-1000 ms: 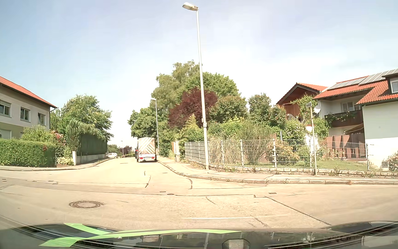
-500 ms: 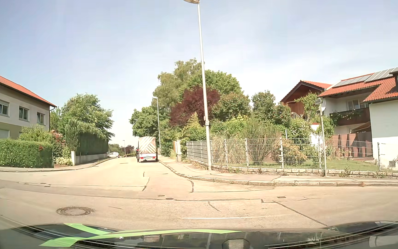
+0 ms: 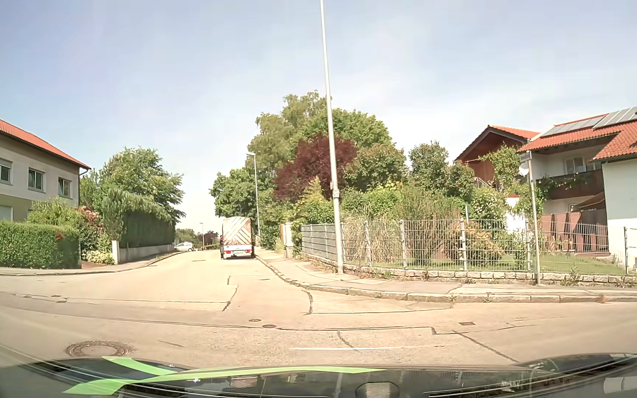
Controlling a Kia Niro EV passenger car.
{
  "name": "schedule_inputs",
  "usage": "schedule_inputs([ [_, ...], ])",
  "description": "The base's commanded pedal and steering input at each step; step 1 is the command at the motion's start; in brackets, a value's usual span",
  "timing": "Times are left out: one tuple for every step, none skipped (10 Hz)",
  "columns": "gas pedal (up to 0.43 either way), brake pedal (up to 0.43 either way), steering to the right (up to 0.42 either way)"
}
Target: Follow the waypoints while adhering to traffic rules and regulations
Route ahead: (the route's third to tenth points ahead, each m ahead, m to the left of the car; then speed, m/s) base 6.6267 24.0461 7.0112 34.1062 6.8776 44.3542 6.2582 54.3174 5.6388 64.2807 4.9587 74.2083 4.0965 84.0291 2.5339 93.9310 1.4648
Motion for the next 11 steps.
schedule_inputs([
  [0.067,0.061,-0.061],
  [0.067,0.055,-0.064],
  [0.067,0.049,-0.076],
  [0.067,0.055,-0.104],
  [0.067,0.073,-0.134],
  [0.079,0.079,-0.156],
  [0.087,0.085,-0.189],
  [0.087,0.085,-0.235],
  [0.087,0.091,-0.285],
  [0.098,0.104,-0.343],
  [0.098,0.11,-0.379],
])
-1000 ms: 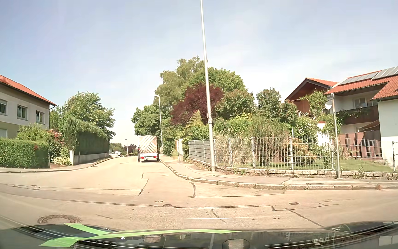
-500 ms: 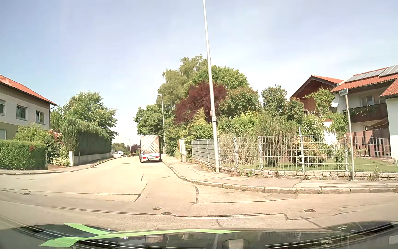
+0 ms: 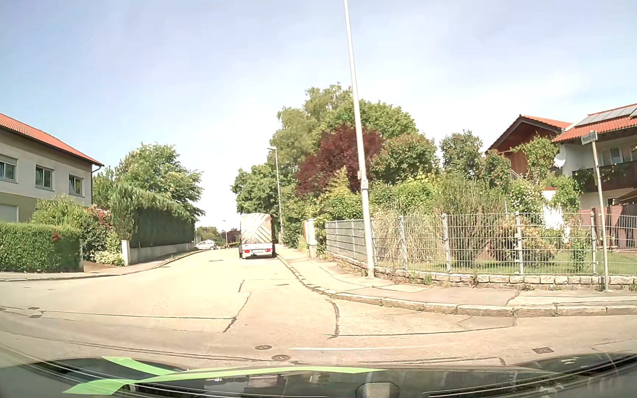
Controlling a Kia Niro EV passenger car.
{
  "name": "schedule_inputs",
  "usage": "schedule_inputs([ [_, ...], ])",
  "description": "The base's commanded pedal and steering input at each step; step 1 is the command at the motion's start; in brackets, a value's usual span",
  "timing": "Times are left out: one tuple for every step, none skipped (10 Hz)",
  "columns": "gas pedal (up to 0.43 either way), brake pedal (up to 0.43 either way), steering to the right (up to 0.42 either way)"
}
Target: Follow the waypoints while adhering to traffic rules and regulations
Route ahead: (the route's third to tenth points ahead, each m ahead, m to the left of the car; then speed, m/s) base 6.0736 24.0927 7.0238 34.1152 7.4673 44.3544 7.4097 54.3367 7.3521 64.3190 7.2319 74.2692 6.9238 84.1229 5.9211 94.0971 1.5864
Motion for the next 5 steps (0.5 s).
schedule_inputs([
  [0.087,0.104,-0.402],
  [0.087,0.079,-0.437],
  [0.087,0.0,-0.48],
  [0.087,0.0,-0.507],
  [0.087,0.0,-0.532],
])
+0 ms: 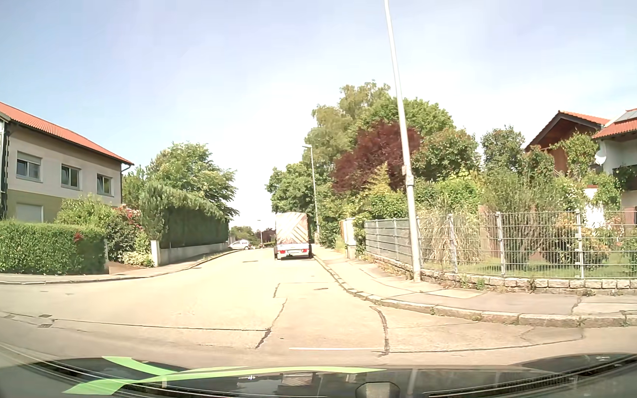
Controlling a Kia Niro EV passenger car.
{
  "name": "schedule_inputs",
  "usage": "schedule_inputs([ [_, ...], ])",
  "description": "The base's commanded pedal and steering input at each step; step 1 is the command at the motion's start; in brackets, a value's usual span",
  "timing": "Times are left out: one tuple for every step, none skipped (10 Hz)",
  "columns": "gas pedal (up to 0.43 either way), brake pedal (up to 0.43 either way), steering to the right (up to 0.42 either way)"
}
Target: Follow the waypoints while adhering to traffic rules and regulations
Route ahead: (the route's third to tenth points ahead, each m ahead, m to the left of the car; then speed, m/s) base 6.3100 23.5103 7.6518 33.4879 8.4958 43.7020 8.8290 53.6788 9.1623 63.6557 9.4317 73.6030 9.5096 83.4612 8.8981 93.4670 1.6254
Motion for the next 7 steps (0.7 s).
schedule_inputs([
  [0.087,0.0,-0.546],
  [0.087,0.0,-0.556],
  [0.087,0.0,-0.574],
  [0.118,0.0,-0.594],
  [0.169,0.0,-0.604],
  [0.189,0.0,-0.624],
  [0.197,0.0,-0.646],
])
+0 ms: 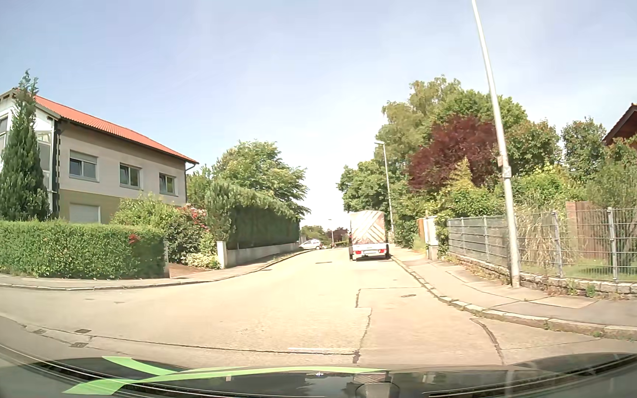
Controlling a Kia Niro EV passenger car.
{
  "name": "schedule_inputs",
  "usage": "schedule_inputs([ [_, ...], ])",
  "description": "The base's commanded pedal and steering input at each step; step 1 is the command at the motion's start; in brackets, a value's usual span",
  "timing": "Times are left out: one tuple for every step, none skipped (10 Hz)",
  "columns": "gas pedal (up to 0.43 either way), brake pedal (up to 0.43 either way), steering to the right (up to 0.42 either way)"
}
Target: Follow the waypoints while adhering to traffic rules and regulations
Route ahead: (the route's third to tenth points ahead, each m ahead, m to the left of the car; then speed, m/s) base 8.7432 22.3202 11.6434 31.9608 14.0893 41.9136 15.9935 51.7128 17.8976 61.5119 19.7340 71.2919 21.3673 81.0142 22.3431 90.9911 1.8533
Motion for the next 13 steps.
schedule_inputs([
  [0.22,0.0,-0.667],
  [0.22,0.0,-0.681],
  [0.22,0.0,-0.699],
  [0.22,0.0,-0.72],
  [0.22,0.0,-0.731],
  [0.22,0.0,-0.74],
  [0.22,0.0,-0.749],
  [0.22,0.0,-0.756],
  [0.22,0.0,-0.759],
  [0.22,0.0,-0.76],
  [0.22,0.0,-0.76],
  [0.22,0.0,-0.76],
  [0.22,0.0,-0.76],
])
